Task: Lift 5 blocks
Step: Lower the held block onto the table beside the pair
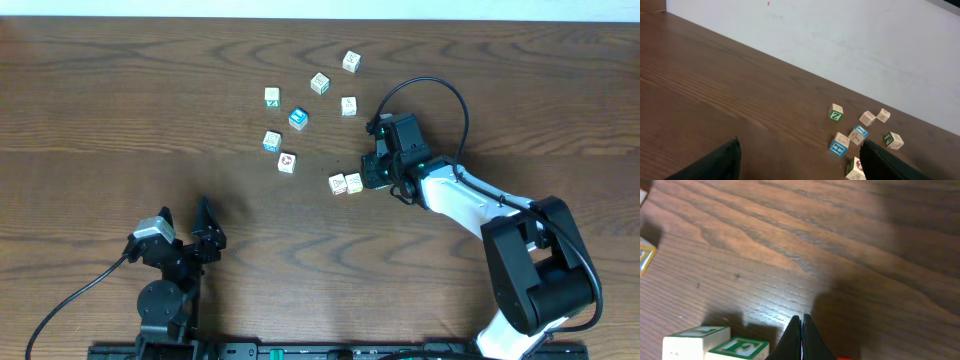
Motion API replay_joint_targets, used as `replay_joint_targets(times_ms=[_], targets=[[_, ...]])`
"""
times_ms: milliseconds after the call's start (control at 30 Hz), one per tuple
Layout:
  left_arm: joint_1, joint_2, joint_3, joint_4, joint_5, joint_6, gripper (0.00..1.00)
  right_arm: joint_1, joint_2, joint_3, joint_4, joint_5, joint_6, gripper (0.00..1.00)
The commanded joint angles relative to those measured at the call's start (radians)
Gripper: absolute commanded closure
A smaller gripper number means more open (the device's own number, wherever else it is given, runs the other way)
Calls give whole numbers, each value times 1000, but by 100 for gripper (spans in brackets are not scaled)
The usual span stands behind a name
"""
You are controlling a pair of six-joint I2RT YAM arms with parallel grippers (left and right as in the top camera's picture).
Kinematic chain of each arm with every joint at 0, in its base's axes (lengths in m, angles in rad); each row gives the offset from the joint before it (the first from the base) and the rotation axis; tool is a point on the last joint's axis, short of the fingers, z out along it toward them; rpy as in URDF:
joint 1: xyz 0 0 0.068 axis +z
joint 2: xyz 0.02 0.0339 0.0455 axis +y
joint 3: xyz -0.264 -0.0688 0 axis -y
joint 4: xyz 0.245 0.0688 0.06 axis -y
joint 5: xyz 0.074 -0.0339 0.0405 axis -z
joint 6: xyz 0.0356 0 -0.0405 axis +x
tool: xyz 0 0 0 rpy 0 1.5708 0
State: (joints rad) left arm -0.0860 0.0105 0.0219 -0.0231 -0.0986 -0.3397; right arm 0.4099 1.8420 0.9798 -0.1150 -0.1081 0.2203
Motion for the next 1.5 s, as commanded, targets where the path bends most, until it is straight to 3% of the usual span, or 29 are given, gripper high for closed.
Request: replay_joint_targets(times_ms=[0,267,700,1467], targets=[[5,-6,-18,-42,-6,9,24,-24,4,41,-7,51,11,99],[5,-6,-18,-42,-6,9,24,-122,4,175,-199,51,10,99],[5,-6,-18,-42,-6,10,23,-114,4,175,-389,51,21,99],[5,-6,-18,-43,-6,9,23,2,4,151,-446,65,58,99]])
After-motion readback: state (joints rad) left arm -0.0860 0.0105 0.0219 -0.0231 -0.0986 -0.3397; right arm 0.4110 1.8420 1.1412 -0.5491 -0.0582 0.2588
